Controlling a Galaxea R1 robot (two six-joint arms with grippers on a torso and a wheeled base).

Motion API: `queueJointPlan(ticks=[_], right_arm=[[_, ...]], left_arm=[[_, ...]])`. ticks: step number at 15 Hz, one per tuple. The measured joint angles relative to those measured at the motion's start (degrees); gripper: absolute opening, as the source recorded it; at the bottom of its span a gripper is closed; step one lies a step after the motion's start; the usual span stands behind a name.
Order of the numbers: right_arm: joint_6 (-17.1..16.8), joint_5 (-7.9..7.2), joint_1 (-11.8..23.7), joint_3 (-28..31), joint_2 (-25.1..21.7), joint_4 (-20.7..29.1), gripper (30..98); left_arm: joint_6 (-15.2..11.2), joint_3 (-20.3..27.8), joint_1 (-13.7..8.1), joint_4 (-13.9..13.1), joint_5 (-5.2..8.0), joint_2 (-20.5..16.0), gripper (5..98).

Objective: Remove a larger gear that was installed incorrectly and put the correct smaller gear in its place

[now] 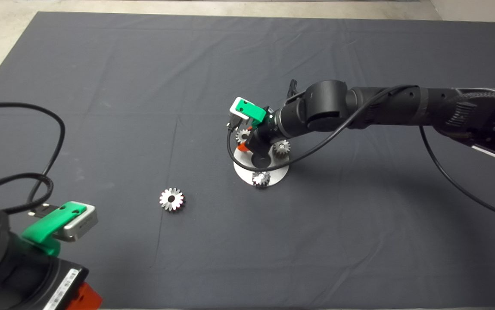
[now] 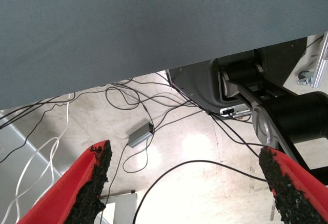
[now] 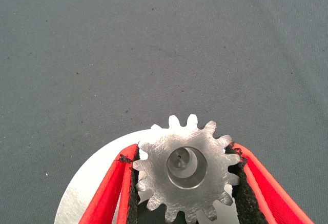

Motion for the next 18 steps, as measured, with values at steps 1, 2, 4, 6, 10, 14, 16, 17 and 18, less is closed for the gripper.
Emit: queueJointPlan(ticks=[1, 2, 4, 6, 10, 14, 16, 17, 18], right_arm=[[0.0, -0.03, -0.3, 0.0, 0.0, -0.04, 38.5], [0.0, 0.23, -0.52, 0.0, 0.0, -0.23, 38.5], [0.0, 0.21, -0.5, 0.0, 0.0, -0.28, 38.5], [0.0, 0.22, -0.52, 0.0, 0.02, -0.3, 38.5], [-0.13, 0.17, -0.54, 0.0, 0.0, -0.49, 38.5], [-0.13, 0.27, -0.82, 0.0, -0.03, -1.71, 38.5], [-0.13, 0.13, -0.82, 0.0, -0.03, -1.71, 38.5], [-0.13, -0.44, -0.82, 0.0, -0.03, -1.74, 38.5], [-0.13, -1.06, -0.79, 0.02, 0.0, -1.85, 38.5]], left_arm=[[0.0, 0.0, 0.0, 0.0, 0.0, 0.0, 73.3], [0.0, 0.0, 0.0, 0.0, 0.0, 0.0, 73.3], [0.0, 0.0, 0.0, 0.0, 0.0, 0.0, 73.3], [0.0, 0.0, 0.0, 0.0, 0.0, 0.0, 73.3], [0.0, 0.0, 0.0, 0.0, 0.01, 0.0, 73.3], [0.0, 0.0, 0.0, 0.0, 0.0, 0.0, 73.3], [-0.02, 0.0, 0.0, 0.0, 0.02, 0.14, 73.3], [-0.02, 0.0, 0.0, 0.0, 0.04, 0.46, 73.3], [-0.02, 0.0, 0.02, 0.0, 0.01, 0.83, 73.3]])
